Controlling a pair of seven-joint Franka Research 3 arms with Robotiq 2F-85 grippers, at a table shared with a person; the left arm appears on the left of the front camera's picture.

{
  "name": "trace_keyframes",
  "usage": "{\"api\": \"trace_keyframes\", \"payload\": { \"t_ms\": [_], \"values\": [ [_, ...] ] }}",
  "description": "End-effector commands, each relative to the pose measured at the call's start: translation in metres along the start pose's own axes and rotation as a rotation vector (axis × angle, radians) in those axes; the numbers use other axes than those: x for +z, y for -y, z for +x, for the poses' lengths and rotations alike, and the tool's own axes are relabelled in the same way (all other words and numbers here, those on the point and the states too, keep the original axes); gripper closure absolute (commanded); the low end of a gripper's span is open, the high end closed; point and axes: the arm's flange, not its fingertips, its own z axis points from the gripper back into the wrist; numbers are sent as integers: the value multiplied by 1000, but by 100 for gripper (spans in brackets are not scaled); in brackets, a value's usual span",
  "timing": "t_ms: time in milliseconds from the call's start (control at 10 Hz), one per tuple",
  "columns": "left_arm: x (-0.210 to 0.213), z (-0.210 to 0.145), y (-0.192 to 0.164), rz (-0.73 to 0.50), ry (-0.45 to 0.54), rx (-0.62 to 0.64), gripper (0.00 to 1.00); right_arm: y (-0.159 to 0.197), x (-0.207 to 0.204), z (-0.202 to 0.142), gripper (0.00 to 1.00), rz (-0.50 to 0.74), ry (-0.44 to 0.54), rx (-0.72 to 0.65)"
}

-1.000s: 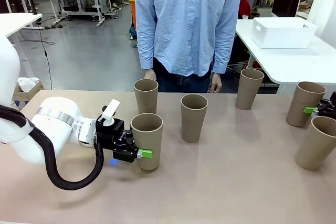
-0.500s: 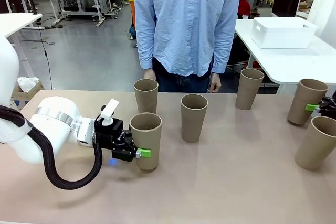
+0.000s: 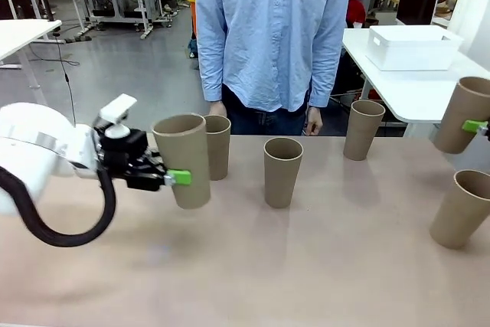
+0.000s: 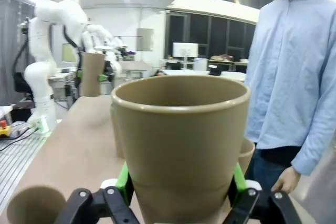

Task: Stack the cups and store them in the basket.
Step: Pick up two Reusable plastic cups , one in each hand.

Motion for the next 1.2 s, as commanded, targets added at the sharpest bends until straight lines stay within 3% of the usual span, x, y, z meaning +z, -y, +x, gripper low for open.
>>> {"api": "trace_keyframes", "payload": {
  "t_ms": [0,300,400,500,900,1100],
  "values": [
    [33,38,27,19,-5,21,15,-35,-42,23,15,-95,-35,25],
    [72,63,47,68,-20,0,15,-70,-77,42,15,-13,-81,13],
    [77,61,48,68,18,-24,15,-74,-73,41,15,16,-76,19],
    [68,62,38,66,-25,-6,15,-60,-69,34,15,-18,-54,36],
    [72,61,40,70,-22,-2,15,-67,-71,31,15,-10,-60,28],
    [78,55,18,60,-19,10,15,-123,-109,57,15,76,-39,36]
  ]
}}
